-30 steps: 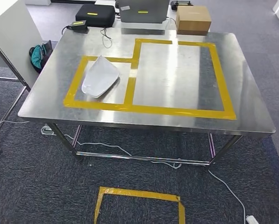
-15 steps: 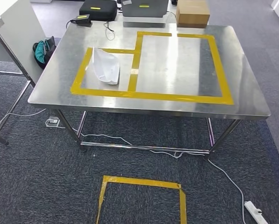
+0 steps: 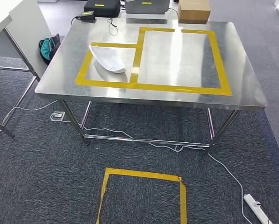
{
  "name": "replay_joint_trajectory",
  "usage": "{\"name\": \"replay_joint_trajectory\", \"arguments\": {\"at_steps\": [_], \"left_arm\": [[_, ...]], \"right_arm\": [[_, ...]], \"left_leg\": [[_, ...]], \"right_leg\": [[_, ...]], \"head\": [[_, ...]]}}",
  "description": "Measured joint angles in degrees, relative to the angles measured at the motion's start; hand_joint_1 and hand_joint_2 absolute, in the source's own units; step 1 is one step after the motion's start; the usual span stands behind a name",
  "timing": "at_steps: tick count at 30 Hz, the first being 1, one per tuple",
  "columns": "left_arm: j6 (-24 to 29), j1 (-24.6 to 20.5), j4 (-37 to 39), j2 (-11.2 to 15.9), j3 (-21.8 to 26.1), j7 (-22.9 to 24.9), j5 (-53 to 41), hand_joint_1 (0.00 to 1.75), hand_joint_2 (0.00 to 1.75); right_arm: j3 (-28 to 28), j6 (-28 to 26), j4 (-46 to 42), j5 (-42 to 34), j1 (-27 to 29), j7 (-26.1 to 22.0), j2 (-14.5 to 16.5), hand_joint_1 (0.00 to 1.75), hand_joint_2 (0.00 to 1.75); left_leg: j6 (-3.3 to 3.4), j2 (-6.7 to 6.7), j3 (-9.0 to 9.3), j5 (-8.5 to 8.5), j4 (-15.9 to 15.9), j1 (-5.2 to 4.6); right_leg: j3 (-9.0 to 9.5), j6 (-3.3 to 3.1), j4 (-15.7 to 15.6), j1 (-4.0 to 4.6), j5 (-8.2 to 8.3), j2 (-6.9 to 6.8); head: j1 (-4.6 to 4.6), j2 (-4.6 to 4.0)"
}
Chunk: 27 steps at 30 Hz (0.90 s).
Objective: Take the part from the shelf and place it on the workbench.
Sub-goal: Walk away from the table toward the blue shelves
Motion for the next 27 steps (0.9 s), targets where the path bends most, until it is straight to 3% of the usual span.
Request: {"name": "replay_joint_trajectory", "arguments": {"at_steps": [2, 4, 7, 8, 9, 10, 11, 13, 15, 17, 19, 21, 23, 24, 25, 27], "left_arm": [[-0.7, -0.4, 0.7, 0.0, 0.7, -0.9, -1.6, 0.0, 0.0], [-1.3, -0.6, 1.3, 0.0, 1.4, -1.5, -3.2, 0.0, 0.0], [-2.5, -1.2, 1.9, 0.0, 2.9, -2.4, -5.8, 0.0, 0.0], [-2.9, -1.4, 2.1, 0.0, 3.4, -2.8, -6.6, 0.0, 0.0], [-3.3, -1.5, 2.4, 0.0, 4.1, -3.2, -7.3, 0.0, 0.0], [-3.6, -1.7, 2.6, 0.0, 4.7, -3.5, -7.9, 0.0, 0.0], [-3.9, -1.9, 2.9, 0.0, 5.2, -3.8, -8.3, 0.0, 0.0], [-4.2, -2.4, 3.2, 0.0, 6.1, -4.3, -9.0, 0.0, 0.0], [-4.6, -3.0, 3.6, 0.1, 6.9, -4.9, -9.7, 0.0, 0.0], [-5.0, -3.4, 4.1, 0.2, 7.8, -5.4, -10.5, 0.0, 0.0], [-5.7, -3.6, 4.5, 0.3, 8.7, -5.9, -11.6, 0.0, 0.0], [-6.5, -3.9, 4.9, 0.4, 9.5, -6.5, -12.9, 0.0, 0.0], [-7.6, -4.3, 5.3, 0.5, 10.1, -7.2, -15.2, 0.0, 0.0], [-8.1, -4.5, 5.6, 0.5, 10.5, -7.7, -16.9, 0.0, 0.0], [-8.6, -4.7, 6.0, 0.6, 11.0, -8.2, -18.4, 0.0, 0.0], [-9.2, -5.2, 6.5, 0.8, 12.1, -8.9, -20.8, 0.0, 0.0]], "right_arm": [[-0.3, 0.7, -0.3, -0.6, 0.0, 0.1, 0.0, 0.0, 0.0], [-0.5, 1.1, -0.6, -0.8, 0.1, 0.5, 0.0, 0.0, 0.0], [-0.7, 1.4, -1.1, -0.6, 0.5, 1.7, 0.0, 0.0, 0.0], [-0.7, 1.3, -1.3, -0.4, 0.6, 2.1, 0.0, 0.0, 0.0], [-0.7, 1.2, -1.5, -0.3, 0.8, 2.6, 0.0, 0.0, 0.0], [-0.7, 1.2, -1.6, -0.2, 0.9, 3.0, 0.0, 0.0, 0.0], [-0.7, 1.1, -1.8, -0.2, 1.0, 3.4, 0.0, 0.0, 0.0], [-0.7, 1.0, -2.1, -0.1, 1.1, 4.0, 0.0, 0.0, 0.0], [-0.7, 0.7, -2.2, -0.1, 1.2, 4.9, 0.0, 0.0, 0.0], [-0.7, 0.4, -2.4, 0.0, 1.4, 5.6, 0.0, 0.0, 0.0], [-0.7, 0.1, -2.6, 0.1, 1.5, 6.1, 0.1, 0.0, 0.0], [-0.7, -0.2, -2.7, 0.2, 1.6, 6.5, 0.2, 0.0, 0.0], [-0.7, -0.6, -2.8, 0.3, 1.7, 6.9, 0.2, 0.0, 0.0], [-0.7, -0.7, -2.9, 0.4, 1.7, 7.1, 0.2, 0.0, 0.0], [-0.7, -0.9, -3.0, 0.5, 1.7, 7.3, 0.2, 0.0, 0.0], [-0.7, -0.9, -3.2, 0.6, 1.7, 7.6, 0.2, 0.0, 0.0]], "left_leg": [[0.98, -0.24, -0.41, -0.2, -0.5, 0.04], [1.92, -0.44, -0.81, 0.21, -0.7, 0.21], [2.67, -0.85, -1.65, 1.01, -0.6, 0.17], [2.71, -1.04, -1.94, 1.25, -0.6, 0.1], [2.7, -1.29, -2.15, 1.47, -0.6, 0.05], [2.63, -1.6, -2.27, 1.65, -0.6, 0.01], [2.5, -2.0, -2.31, 1.81, -0.6, 0.0], [2.09, -2.85, -2.45, 2.12, -0.5, -0.07], [1.49, -3.68, -2.93, 2.5, -0.3, -0.11], [0.76, -4.67, -3.51, 2.97, -0.2, -0.01], [0.14, -4.25, -4.57, 1.84, 1.3, 0.02], [-0.4, -2.55, -7.49, -2.08, 7.4, 0.09], [-0.89, -1.67, -10.95, -5.69, 15.2, 0.21], [-1.03, -1.52, -11.55, -6.03, 17.1, 0.25], [-1.11, -1.36, -11.04, -5.26, 16.6, 0.31], [-1.13, 0.02, -6.83, -1.73, 9.7, 0.4]], "right_leg": [[-0.55, 0.64, 0.4, 0.04, 0.26, -0.23], [-1.63, 1.23, 2.4, -0.03, -1.32, 0.14], [-6.1, 1.83, 13.5, -0.1, -7.55, 1.1], [-7.24, 1.87, 16.7, -0.09, -8.82, 1.22], [-7.34, 1.84, 17.9, -0.08, -8.99, 1.27], [-6.12, 1.72, 16.4, -0.07, -8.01, 1.36], [-3.74, 1.54, 12.7, -0.08, -6.24, 1.69], [1.6, 1.08, 3.5, -0.2, -3.47, 3.94], [3.89, 0.66, -0.6, -0.22, -2.92, 5.45], [3.82, 0.16, -0.7, -0.18, -2.7, 4.53], [3.59, -0.61, -0.8, -0.37, -2.19, 3.27], [3.09, -1.2, -0.9, -0.46, -1.79, 1.86], [2.49, -1.32, -0.7, -0.39, -1.67, 0.39], [2.22, -1.31, -0.6, -0.37, -1.65, -0.34], [1.96, -1.28, -0.5, -0.38, -1.64, -1.03], [1.65, -1.11, -0.2, -0.39, -1.73, -2.3]], "head": [[0.04, 0.0], [0.22, 0.0], [0.55, 0.0], [0.55, 0.0], [0.54, 0.0], [0.53, 0.0], [0.54, 0.0], [0.5, 0.0], [0.45, 0.0], [0.45, 0.0], [0.26, 0.0], [-0.13, 0.0], [-0.31, 0.0], [-0.31, 0.0], [-0.31, 0.0], [-0.31, 0.0]]}}
